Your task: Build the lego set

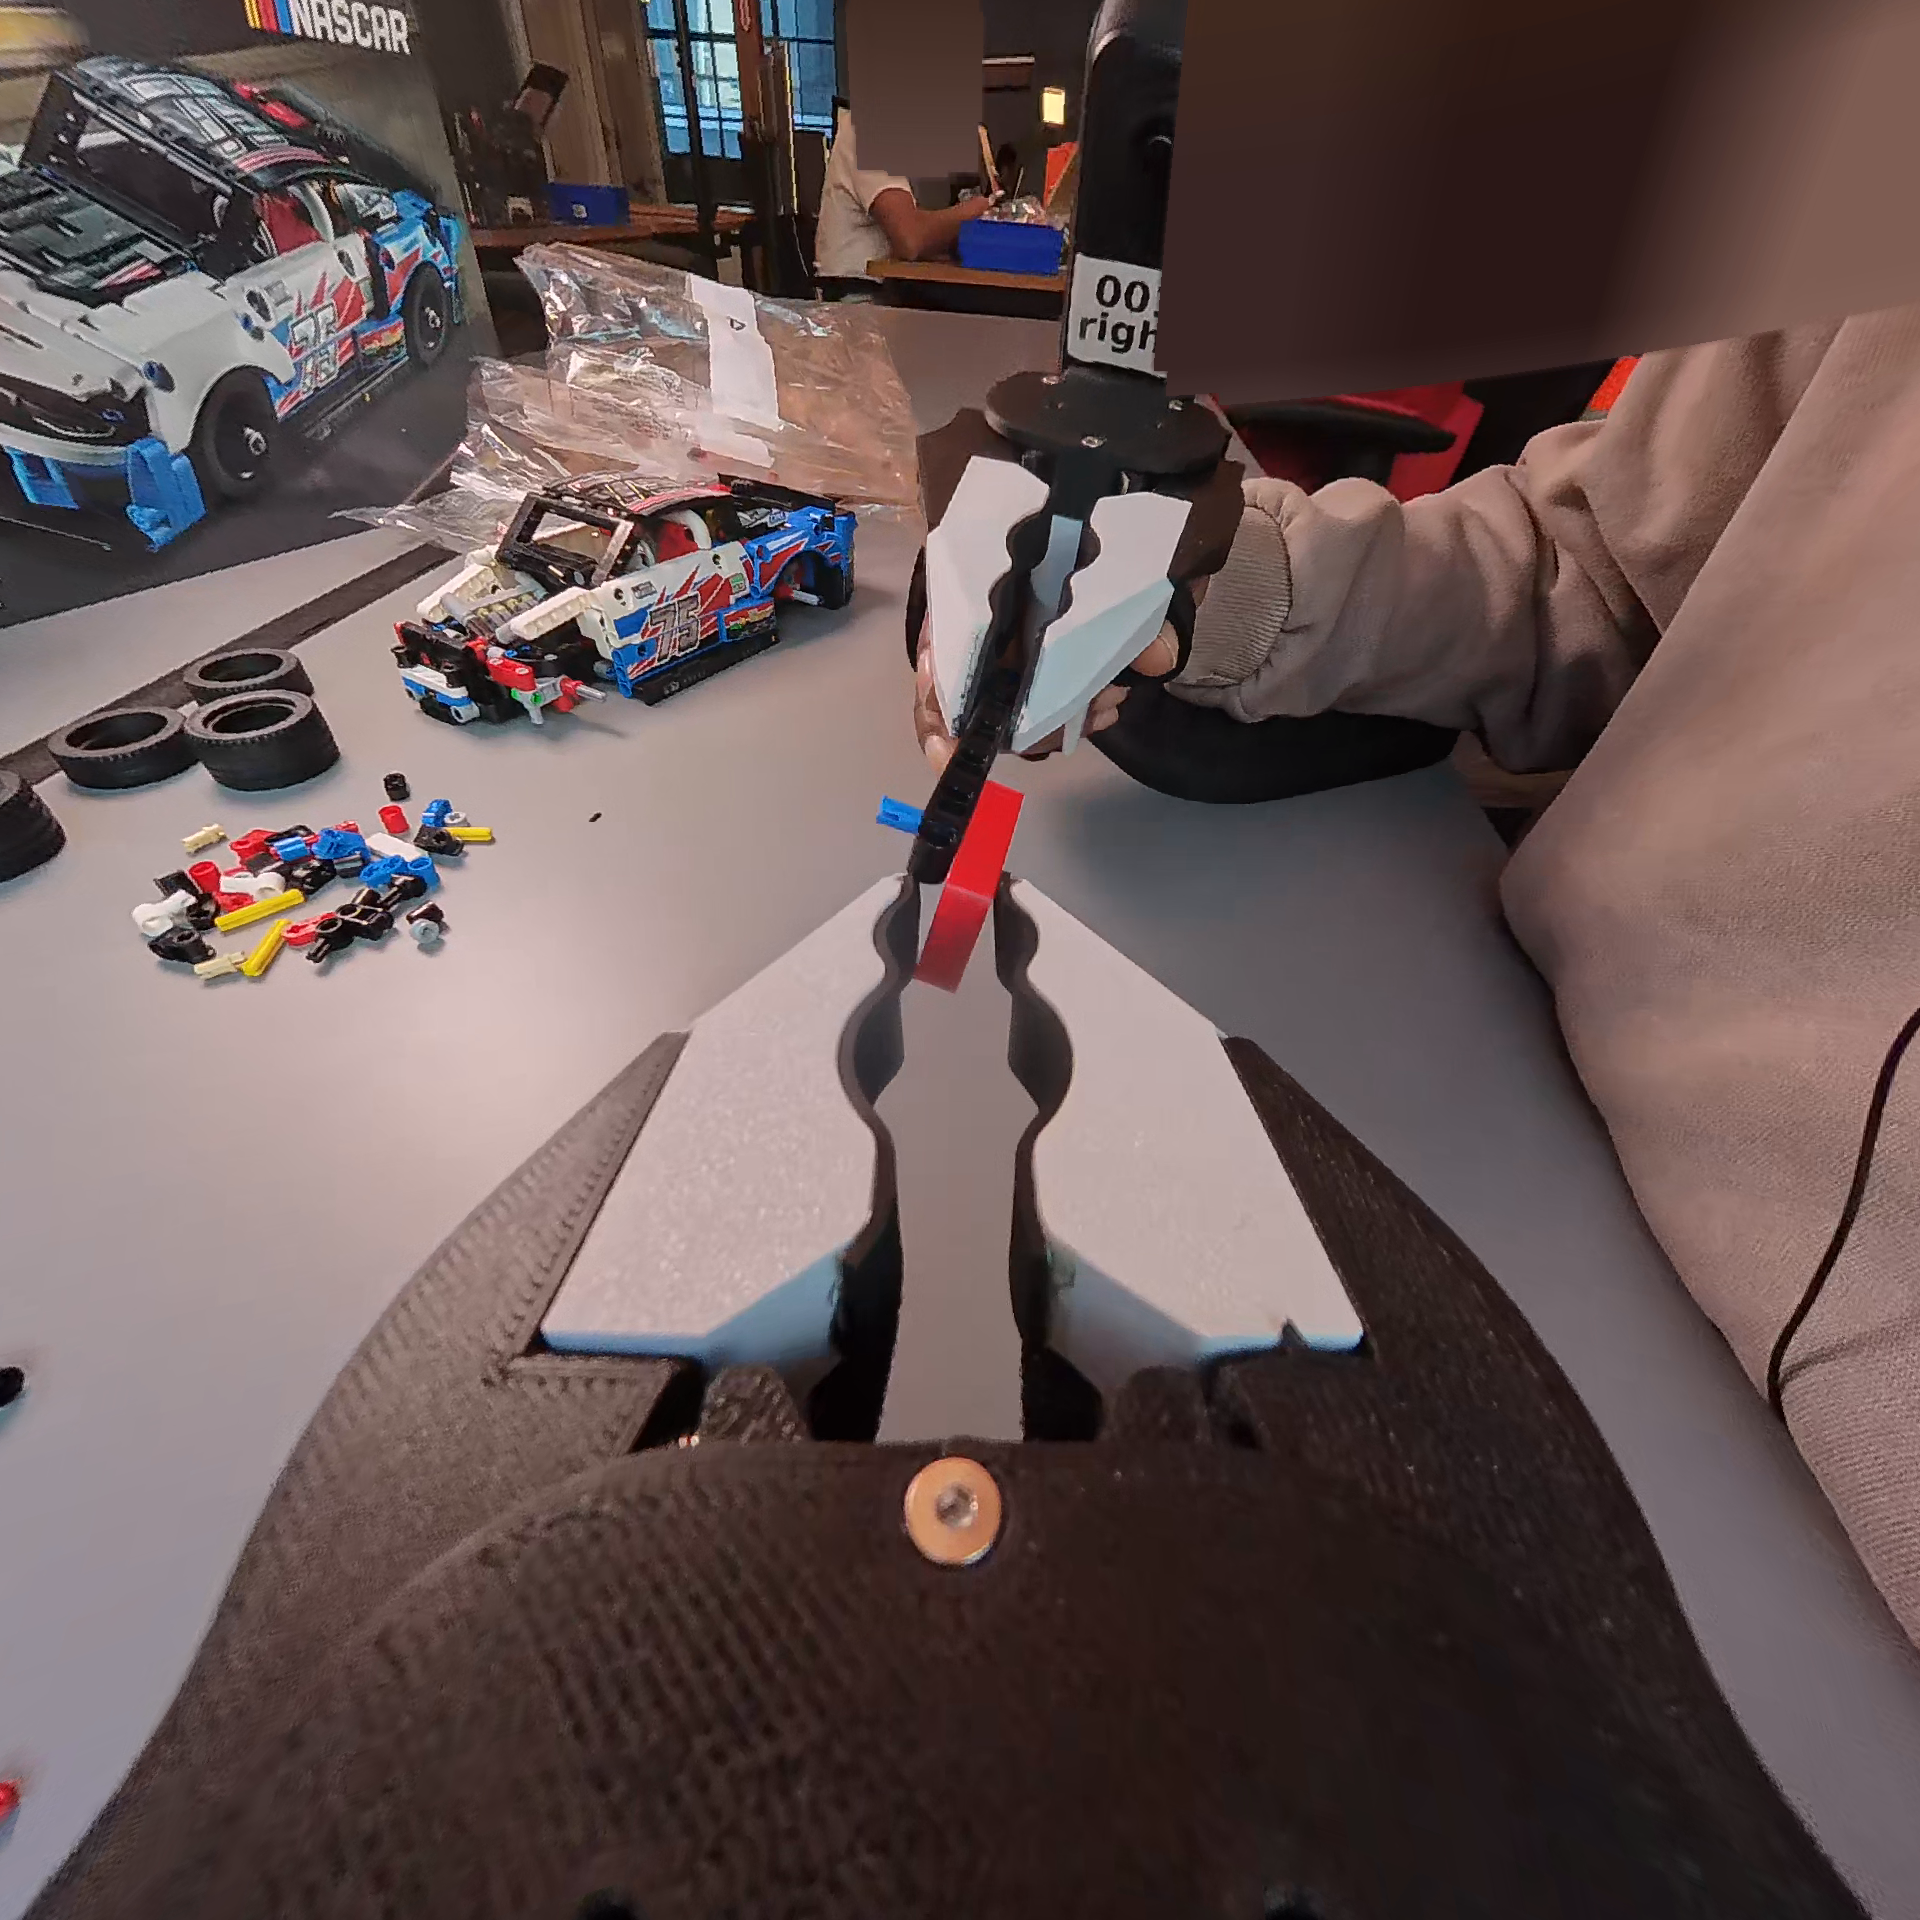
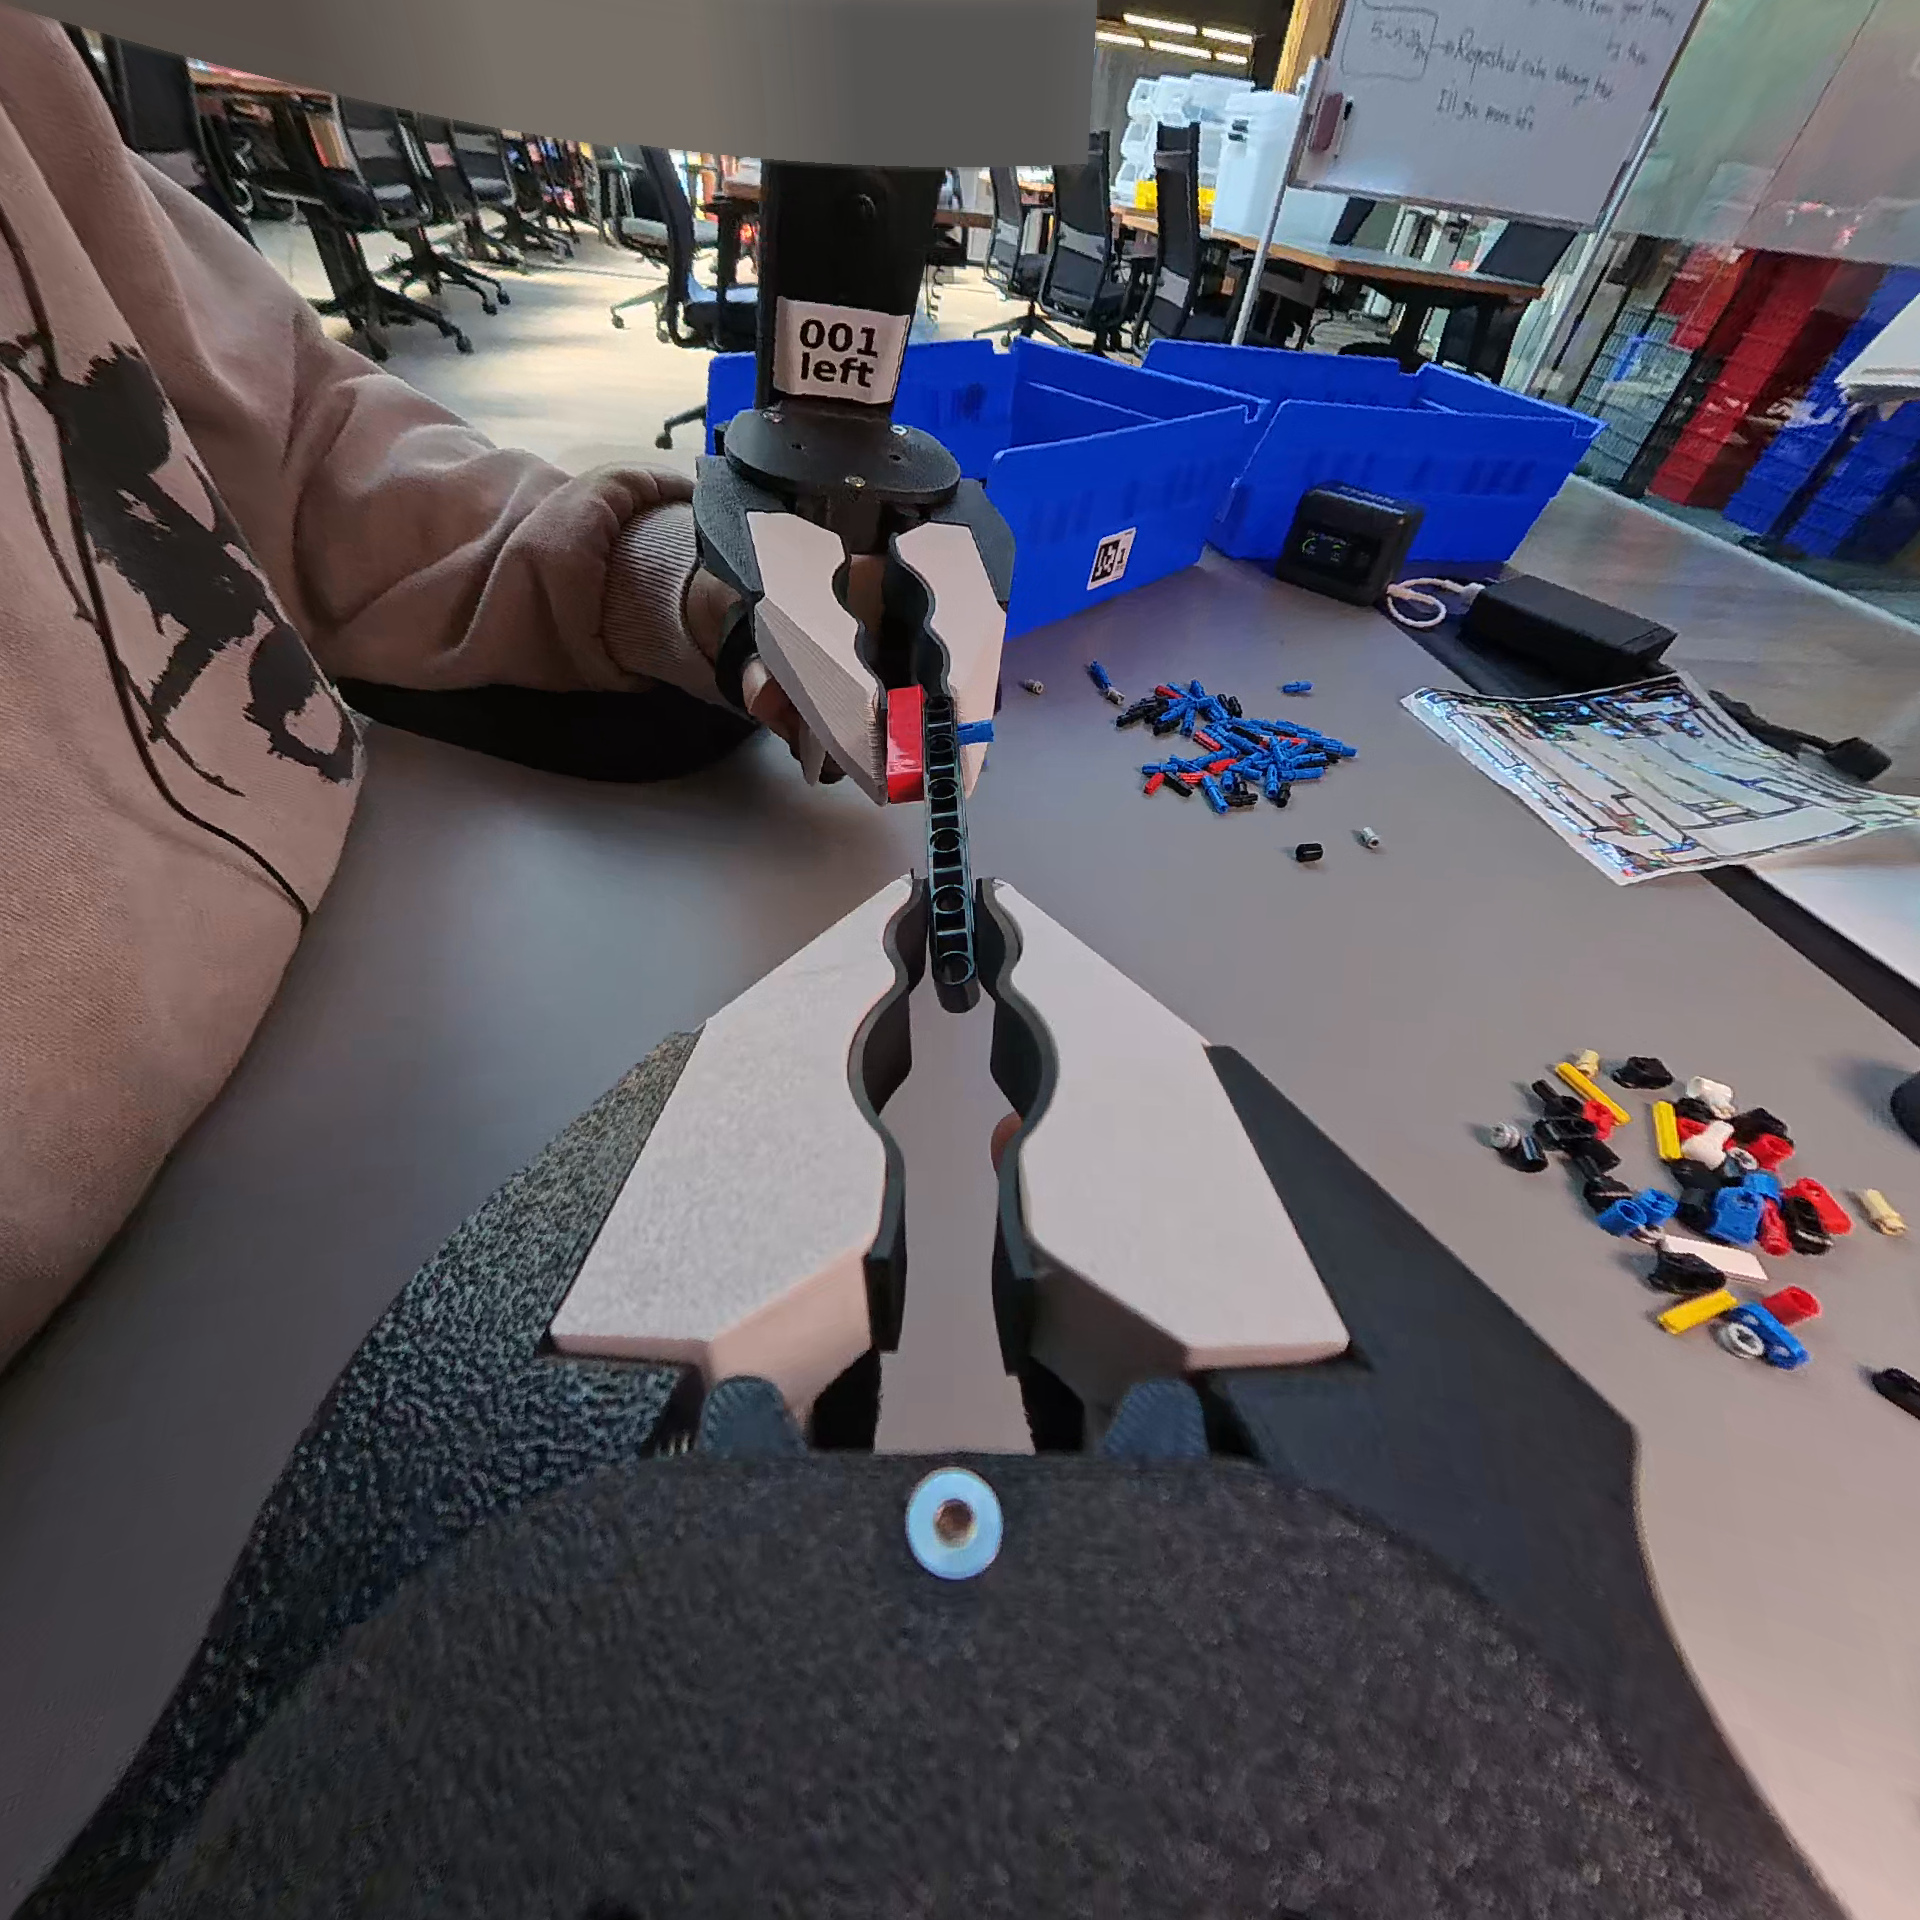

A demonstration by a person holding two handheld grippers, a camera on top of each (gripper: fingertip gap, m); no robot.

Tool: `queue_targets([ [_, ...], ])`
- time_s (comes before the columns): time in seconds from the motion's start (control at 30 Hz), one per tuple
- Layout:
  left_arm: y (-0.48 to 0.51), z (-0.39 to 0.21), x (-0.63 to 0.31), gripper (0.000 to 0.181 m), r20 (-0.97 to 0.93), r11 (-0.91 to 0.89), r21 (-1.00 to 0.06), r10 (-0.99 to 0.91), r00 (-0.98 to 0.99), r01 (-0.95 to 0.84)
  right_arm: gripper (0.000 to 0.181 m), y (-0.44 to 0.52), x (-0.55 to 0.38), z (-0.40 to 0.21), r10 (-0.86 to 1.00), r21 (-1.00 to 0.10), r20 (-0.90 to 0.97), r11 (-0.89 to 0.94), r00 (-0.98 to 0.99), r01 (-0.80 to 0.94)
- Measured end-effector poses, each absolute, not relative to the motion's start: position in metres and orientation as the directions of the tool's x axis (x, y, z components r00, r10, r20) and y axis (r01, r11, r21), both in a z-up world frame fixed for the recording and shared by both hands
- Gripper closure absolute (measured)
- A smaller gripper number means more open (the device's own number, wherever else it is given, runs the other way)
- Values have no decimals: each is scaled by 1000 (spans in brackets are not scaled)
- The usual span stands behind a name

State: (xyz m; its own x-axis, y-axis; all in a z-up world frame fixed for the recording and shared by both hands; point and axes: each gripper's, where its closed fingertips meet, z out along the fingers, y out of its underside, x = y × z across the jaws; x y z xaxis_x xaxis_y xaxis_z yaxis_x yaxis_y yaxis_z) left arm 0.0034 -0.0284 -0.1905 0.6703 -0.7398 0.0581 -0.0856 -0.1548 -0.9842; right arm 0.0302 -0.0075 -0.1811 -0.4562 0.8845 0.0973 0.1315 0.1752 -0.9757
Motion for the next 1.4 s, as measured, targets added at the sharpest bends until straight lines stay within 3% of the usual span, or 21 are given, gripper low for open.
queue_targets([
  [0.2, -30, -186, 4, 170, 33, -129, -987, -741, 671, -93, 175, -9, 31, -180, 880, -986, 47, 117, -472, 120],
  [0.37, -29, -185, 1, 174, 96, -166, -985, -740, 666, -42, 176, -7, 30, -182, 856, -972, -187, -90, -483, 216],
  [0.9, -28, -181, 0, 174, 218, -230, -971, -744, 631, 64, 174, -5, 28, -180, 734, -868, -492, -371, -468, 331],
  [1.17, -28, -181, 2, 174, 186, -205, -978, -745, 640, 45, 174, -4, 30, -180, 712, -860, -509, -389, -485, 331],
  [1.33, -32, -181, 5, 174, -18, -65, -993, -744, 668, -100, 174, -8, 33, -182, 821, -962, -253, -158, -512, 222],
  [1.4, -33, -183, 7, 174, -108, -15, -984, -736, 668, -177, 169, -10, 34, -184, 818, -960, -255, -149, -515, 238],
])
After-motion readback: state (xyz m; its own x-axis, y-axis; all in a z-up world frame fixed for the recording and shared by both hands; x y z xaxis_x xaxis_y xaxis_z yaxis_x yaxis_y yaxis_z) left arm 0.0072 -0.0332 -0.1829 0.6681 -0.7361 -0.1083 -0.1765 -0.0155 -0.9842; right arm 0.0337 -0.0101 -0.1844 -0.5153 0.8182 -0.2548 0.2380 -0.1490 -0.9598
